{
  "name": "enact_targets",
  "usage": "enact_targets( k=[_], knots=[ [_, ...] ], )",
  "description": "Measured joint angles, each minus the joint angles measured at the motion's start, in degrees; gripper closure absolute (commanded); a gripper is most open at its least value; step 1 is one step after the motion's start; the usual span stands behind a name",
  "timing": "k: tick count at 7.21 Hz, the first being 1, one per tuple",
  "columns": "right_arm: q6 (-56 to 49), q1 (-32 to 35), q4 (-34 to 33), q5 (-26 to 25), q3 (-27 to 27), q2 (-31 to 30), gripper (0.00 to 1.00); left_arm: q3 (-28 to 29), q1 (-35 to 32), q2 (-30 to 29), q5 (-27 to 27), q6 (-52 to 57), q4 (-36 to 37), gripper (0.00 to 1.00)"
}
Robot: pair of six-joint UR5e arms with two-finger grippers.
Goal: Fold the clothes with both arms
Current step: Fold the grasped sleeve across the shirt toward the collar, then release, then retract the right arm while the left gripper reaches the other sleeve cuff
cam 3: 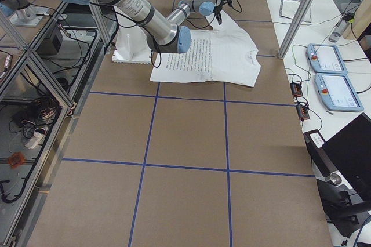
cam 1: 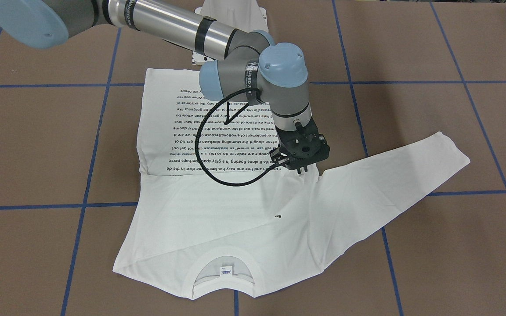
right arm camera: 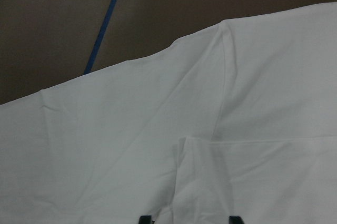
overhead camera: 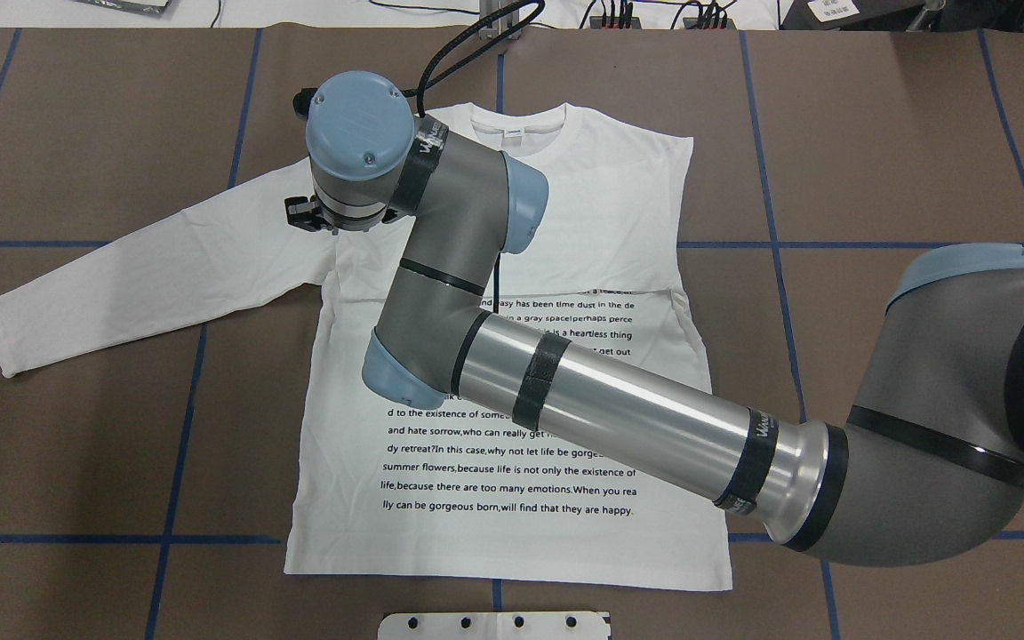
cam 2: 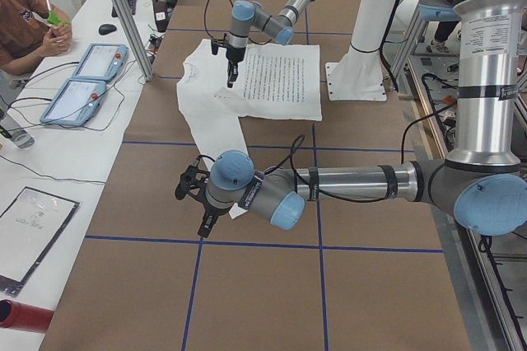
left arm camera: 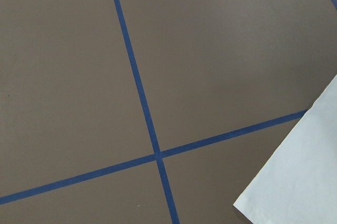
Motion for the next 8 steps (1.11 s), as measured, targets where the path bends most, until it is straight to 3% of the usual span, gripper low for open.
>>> enact_targets(
  k=[2,5,8],
  knots=[
    [2.86,0.51,-0.81,0.42,1.31,-0.74,0.0,-0.52,0.67,-0.87,1.84,-4.7,-0.22,0.0],
    [2.66,7.56,-22.65,8.9,15.81,-6.77,0.0,-1.5,8.26,0.95,5.45,-22.57,-7.39,0.0],
    [-11.18,17.13,-32.05,17.76,33.8,-24.79,0.0,-3.03,19.51,5.07,12.8,-43.49,-16.47,0.0]
  ],
)
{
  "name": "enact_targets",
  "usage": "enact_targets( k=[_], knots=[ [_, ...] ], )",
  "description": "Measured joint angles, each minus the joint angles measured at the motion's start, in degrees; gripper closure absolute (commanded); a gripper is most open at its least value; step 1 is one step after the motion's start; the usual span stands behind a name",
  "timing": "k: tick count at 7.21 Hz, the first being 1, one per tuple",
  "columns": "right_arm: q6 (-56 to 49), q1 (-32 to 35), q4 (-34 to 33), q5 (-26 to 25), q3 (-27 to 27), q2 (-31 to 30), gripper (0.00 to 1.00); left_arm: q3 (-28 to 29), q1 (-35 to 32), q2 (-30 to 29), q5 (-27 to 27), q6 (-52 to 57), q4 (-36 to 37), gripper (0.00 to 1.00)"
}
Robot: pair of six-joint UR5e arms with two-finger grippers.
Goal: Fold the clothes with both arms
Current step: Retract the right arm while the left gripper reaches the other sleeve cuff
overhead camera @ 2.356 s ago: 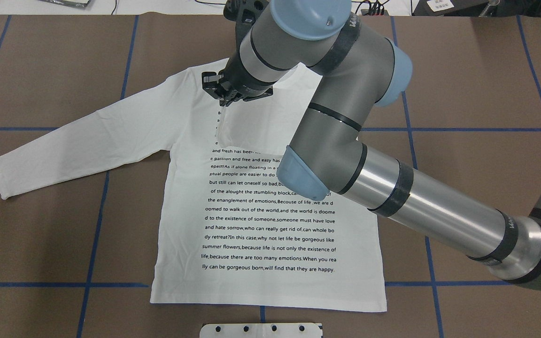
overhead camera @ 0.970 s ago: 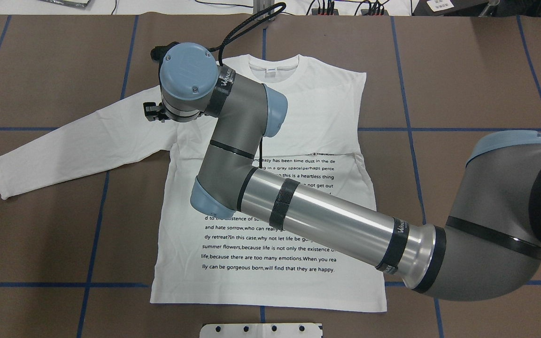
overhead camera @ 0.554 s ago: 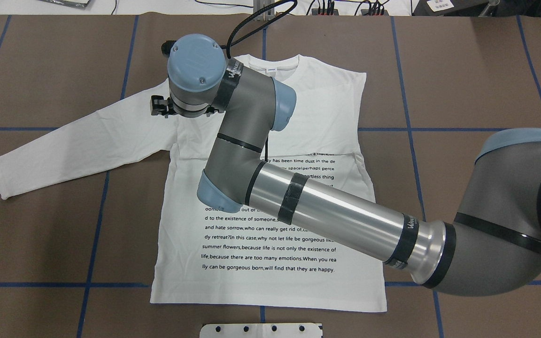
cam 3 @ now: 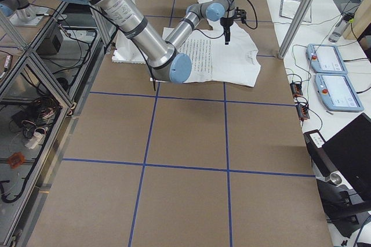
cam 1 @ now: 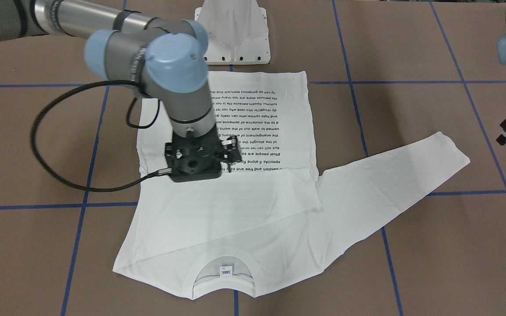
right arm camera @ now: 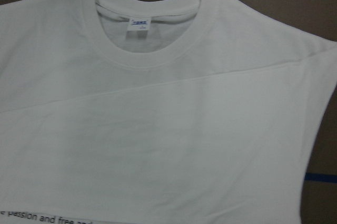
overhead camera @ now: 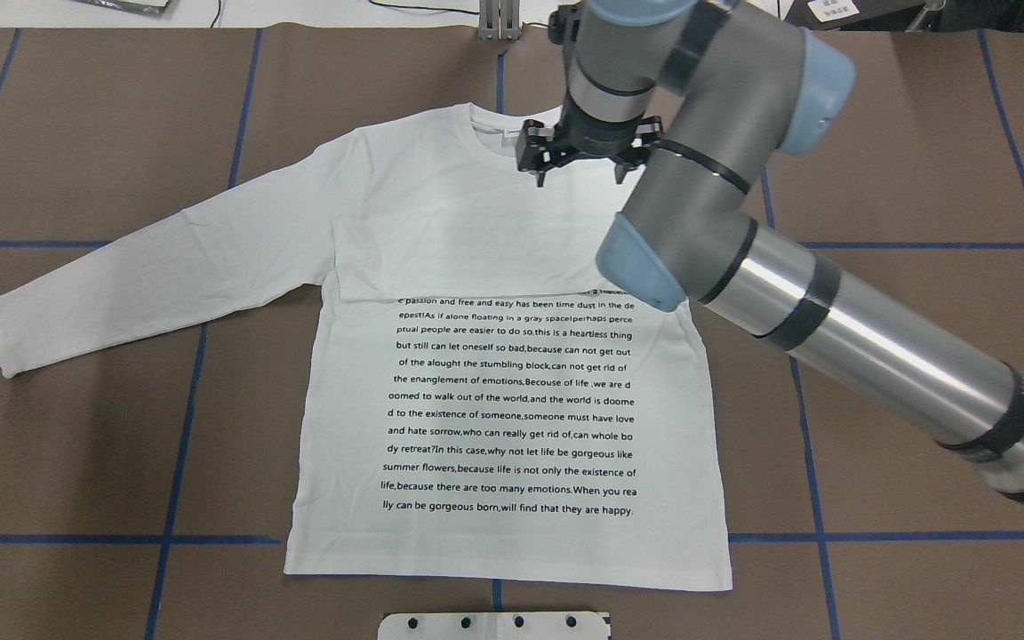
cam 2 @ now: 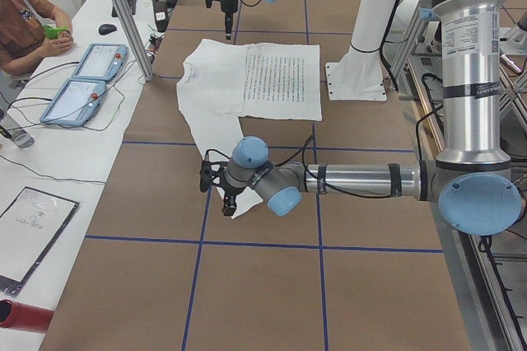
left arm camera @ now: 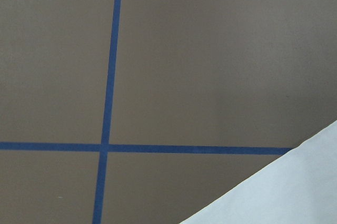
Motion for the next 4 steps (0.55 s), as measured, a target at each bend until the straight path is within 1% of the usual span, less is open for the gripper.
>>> enact_targets(
  k=[1,2,3,4],
  knots=[
    [-6.93,4.17,-1.23,3.36,4.69,-6.59,0.0,-0.39,4.2,1.47,3.15,-6.31,-2.27,0.01],
    [-13.63,7.42,-2.17,5.09,8.83,-12.66,0.0,-0.44,8.31,2.5,6.01,-11.38,-3.95,0.01],
    [-19.76,10.02,-3.58,5.85,12.18,-17.62,0.0,-0.15,11.59,3.03,8.32,-14.92,-4.85,0.01],
    [-24.12,11.69,-5.43,6.33,14.34,-20.64,0.0,1.0,13.44,3.23,9.81,-16.62,-5.93,0.01]
  ],
)
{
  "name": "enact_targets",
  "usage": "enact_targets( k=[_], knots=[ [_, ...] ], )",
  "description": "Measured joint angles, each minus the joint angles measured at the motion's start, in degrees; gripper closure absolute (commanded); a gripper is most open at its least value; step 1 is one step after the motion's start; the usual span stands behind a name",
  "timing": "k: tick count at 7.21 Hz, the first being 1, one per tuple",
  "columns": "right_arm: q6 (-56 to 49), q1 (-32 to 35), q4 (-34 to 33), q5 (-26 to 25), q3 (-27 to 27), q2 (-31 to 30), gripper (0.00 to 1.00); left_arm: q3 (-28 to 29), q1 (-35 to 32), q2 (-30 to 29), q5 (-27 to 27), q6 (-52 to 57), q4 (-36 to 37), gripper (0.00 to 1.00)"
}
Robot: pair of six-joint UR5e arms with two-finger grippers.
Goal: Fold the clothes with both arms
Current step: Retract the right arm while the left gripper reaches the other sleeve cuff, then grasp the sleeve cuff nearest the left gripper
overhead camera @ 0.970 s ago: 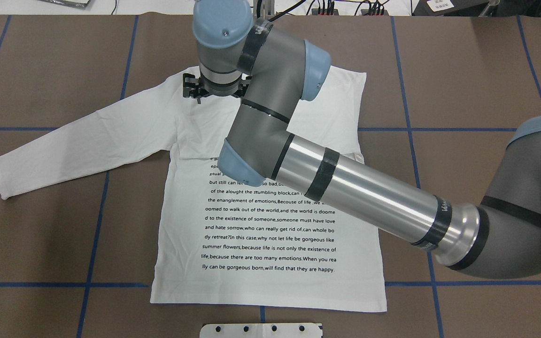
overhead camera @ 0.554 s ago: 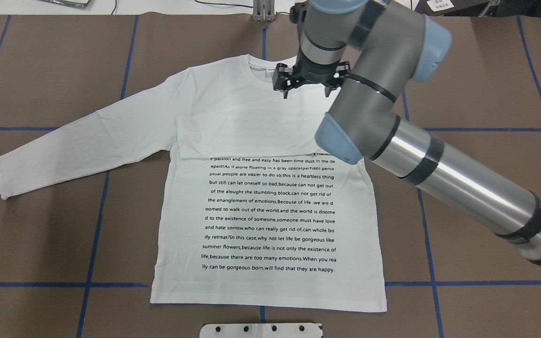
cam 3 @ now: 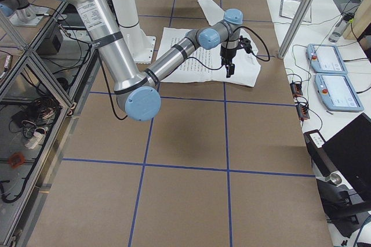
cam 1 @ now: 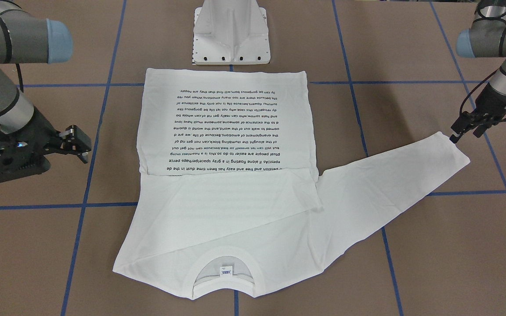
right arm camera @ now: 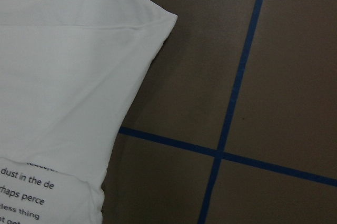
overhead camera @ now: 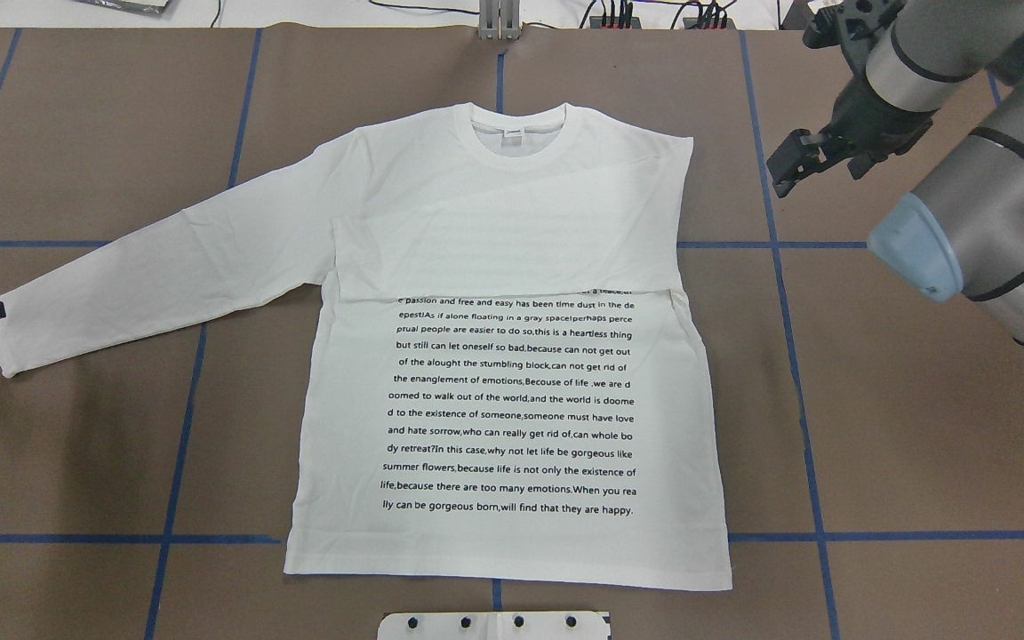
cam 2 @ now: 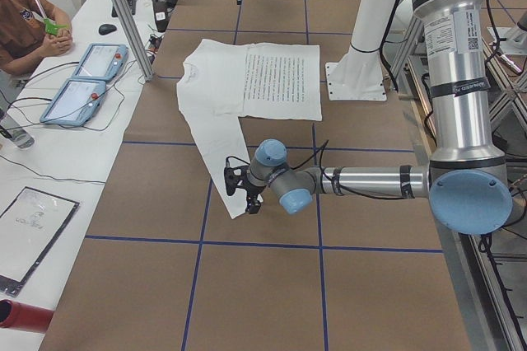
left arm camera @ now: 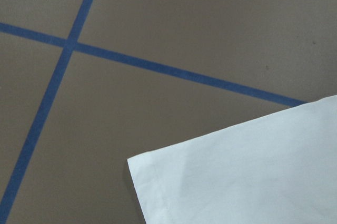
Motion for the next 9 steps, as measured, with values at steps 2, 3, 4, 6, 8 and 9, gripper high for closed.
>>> enact_targets(
  k=[2,3,4,6,8,9],
  knots=[
    [-2.63,1.24,-2.41,0.63,1.9,-2.03,0.0,4.62,1.4,-0.38,0.98,-0.76,-4.21,0.01],
    [-2.86,1.44,-2.87,0.73,2.65,-2.56,0.0,5.76,2.03,-0.65,1.09,-0.75,-5.32,0.01],
    [-2.92,1.66,-3.31,0.76,3.1,-2.76,0.0,6.11,2.79,-0.91,1.25,-0.71,-5.71,0.02],
    [-2.95,2.17,-4.07,0.77,3.58,-2.8,0.0,6.14,4.4,-1.59,2.17,-0.66,-5.75,0.19],
    [-2.81,2.28,-4.29,0.76,3.65,-2.76,0.0,6.14,4.85,-1.77,2.47,-0.58,-5.67,0.55],
    [-2.6,2.3,-4.32,0.72,3.67,-2.62,0.0,6.09,4.86,-1.82,2.49,-0.53,-5.65,0.76]
  ],
)
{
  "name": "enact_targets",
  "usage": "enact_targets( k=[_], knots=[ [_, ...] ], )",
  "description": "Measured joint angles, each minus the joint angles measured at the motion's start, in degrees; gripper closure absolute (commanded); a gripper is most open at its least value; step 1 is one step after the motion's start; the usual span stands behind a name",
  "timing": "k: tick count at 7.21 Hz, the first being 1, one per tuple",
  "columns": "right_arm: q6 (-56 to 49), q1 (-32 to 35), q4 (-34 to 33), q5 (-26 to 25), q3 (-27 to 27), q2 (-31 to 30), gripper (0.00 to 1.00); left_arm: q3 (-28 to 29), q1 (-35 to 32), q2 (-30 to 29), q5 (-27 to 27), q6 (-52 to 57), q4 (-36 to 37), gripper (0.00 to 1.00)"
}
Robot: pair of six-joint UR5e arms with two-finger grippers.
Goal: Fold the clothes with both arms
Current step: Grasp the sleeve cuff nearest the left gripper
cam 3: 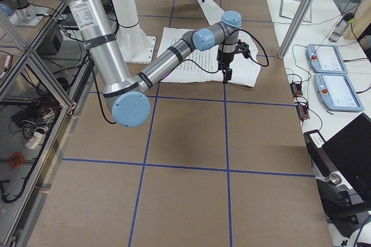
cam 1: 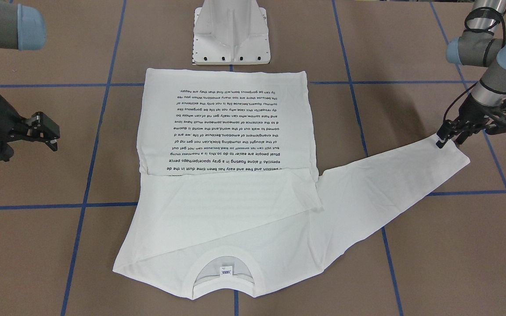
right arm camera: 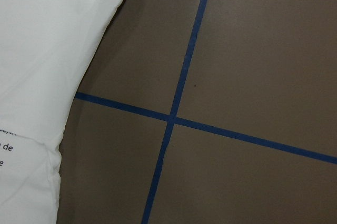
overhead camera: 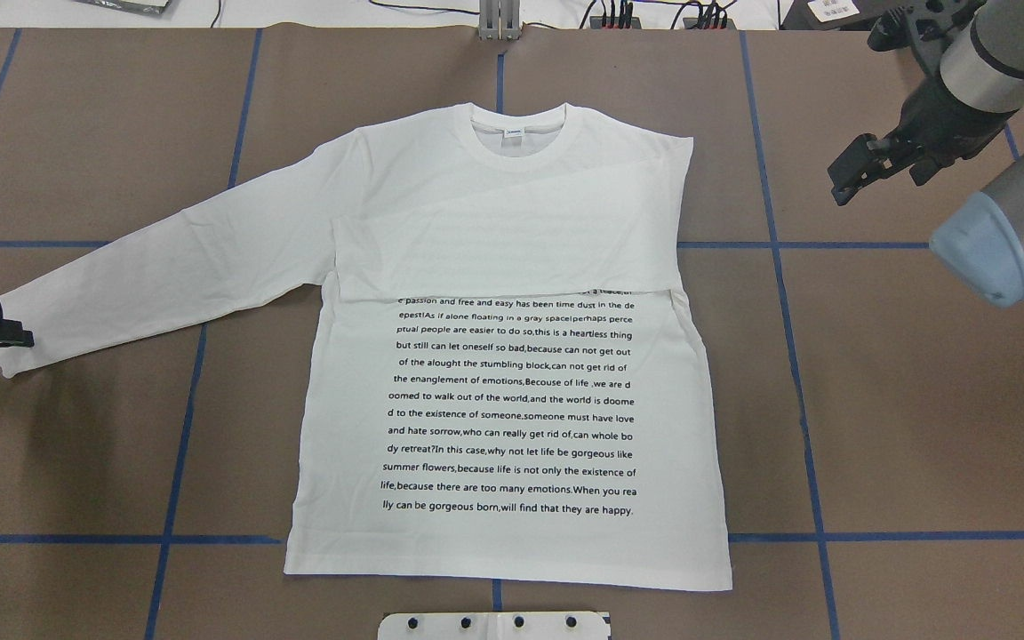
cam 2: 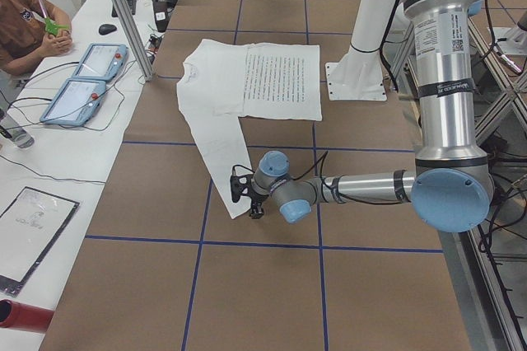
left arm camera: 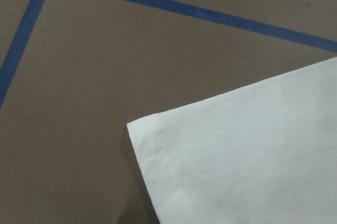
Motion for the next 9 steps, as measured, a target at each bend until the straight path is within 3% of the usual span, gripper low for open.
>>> enact_targets(
  k=[2,7,9],
  knots=[
    [0.23,0.0,-0.02,-0.01,-0.02,0.26,0.0,-0.53,-0.02,-0.11,-0.26,0.05,0.09,1.0],
    [0.11,0.29,0.09,0.94,-0.04,-0.35,0.0,-5.01,-0.12,-0.16,-4.83,-0.01,1.4,1.0],
    [-0.29,0.76,0.37,0.99,1.41,-4.06,0.0,-12.79,-0.19,-2.39,-6.06,-0.27,11.22,1.0]
  ],
)
